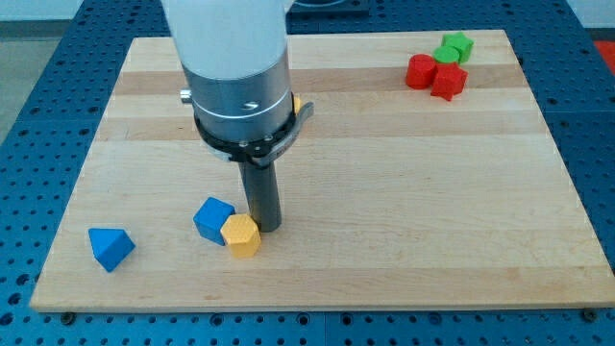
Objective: Slide the blue cube closer to the blue triangle
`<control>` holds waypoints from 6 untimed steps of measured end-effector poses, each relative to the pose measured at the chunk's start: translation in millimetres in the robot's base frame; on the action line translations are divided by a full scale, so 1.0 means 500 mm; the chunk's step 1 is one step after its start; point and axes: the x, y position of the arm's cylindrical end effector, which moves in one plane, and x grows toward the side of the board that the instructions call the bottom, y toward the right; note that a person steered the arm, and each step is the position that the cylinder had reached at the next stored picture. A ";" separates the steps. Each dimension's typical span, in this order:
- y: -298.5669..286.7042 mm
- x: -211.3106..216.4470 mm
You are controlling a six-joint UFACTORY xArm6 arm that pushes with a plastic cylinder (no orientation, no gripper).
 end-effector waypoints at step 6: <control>-0.154 0.041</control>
